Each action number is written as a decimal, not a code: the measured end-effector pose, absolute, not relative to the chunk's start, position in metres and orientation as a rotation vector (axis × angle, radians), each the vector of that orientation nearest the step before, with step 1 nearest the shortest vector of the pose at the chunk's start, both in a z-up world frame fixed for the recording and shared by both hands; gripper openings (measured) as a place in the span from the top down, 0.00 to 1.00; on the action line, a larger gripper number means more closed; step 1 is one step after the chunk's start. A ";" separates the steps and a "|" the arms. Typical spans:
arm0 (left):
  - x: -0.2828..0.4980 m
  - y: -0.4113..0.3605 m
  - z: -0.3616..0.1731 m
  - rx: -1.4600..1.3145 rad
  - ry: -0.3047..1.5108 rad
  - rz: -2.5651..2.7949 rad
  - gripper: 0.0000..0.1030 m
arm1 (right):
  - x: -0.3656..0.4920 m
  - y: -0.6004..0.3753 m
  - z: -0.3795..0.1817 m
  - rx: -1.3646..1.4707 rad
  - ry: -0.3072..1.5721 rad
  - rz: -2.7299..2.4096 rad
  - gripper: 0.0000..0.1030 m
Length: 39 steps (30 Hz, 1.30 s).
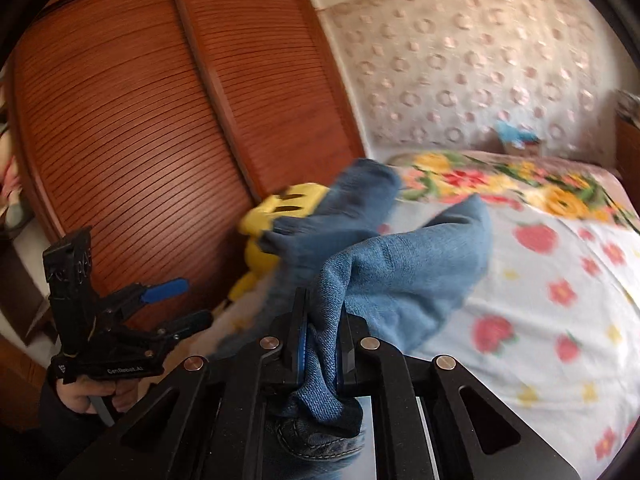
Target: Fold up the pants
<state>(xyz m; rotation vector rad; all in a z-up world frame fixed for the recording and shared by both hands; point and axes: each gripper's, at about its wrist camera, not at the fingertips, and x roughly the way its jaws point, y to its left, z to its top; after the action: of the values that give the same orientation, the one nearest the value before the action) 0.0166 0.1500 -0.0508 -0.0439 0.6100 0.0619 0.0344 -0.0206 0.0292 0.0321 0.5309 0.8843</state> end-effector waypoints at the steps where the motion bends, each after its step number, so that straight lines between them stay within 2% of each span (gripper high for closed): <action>1: 0.014 0.158 -0.050 -0.049 0.607 0.078 0.20 | 0.034 -0.005 0.029 0.018 0.533 0.913 0.91; 6: 0.000 0.193 -0.047 -0.075 0.599 0.158 0.20 | 0.031 0.065 0.014 -0.076 0.591 1.042 0.91; 12: -0.005 0.214 -0.052 -0.082 0.608 0.220 0.20 | 0.042 0.100 -0.036 -0.115 0.769 1.090 0.90; 15: -0.003 0.215 -0.053 -0.087 0.608 0.224 0.20 | 0.042 0.096 -0.033 -0.120 0.777 1.092 0.79; 17: 0.000 0.213 -0.052 -0.087 0.604 0.214 0.20 | 0.028 0.084 -0.016 -0.146 0.733 1.081 0.61; 19: 0.000 0.209 -0.051 -0.085 0.598 0.203 0.20 | 0.018 0.062 0.002 -0.138 0.648 1.053 0.52; 20: 0.002 0.205 -0.050 -0.083 0.594 0.193 0.20 | 0.015 0.050 0.009 -0.127 0.627 1.050 0.50; 28: 0.013 0.175 -0.035 -0.073 0.563 0.112 0.20 | 0.029 -0.012 0.024 -0.126 0.522 0.835 0.50; 35: 0.047 0.145 -0.035 -0.042 0.596 -0.003 0.20 | 0.079 0.012 0.006 -0.159 0.557 0.726 0.50; 39: 0.071 0.137 -0.043 -0.068 0.657 -0.096 0.32 | 0.105 0.034 -0.001 -0.144 0.598 0.731 0.50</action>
<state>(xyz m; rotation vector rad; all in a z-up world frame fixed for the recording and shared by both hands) 0.0712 0.1375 -0.0431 -0.0677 0.6574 -0.0964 0.1049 0.0339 -0.0009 -0.1444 0.5984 0.7309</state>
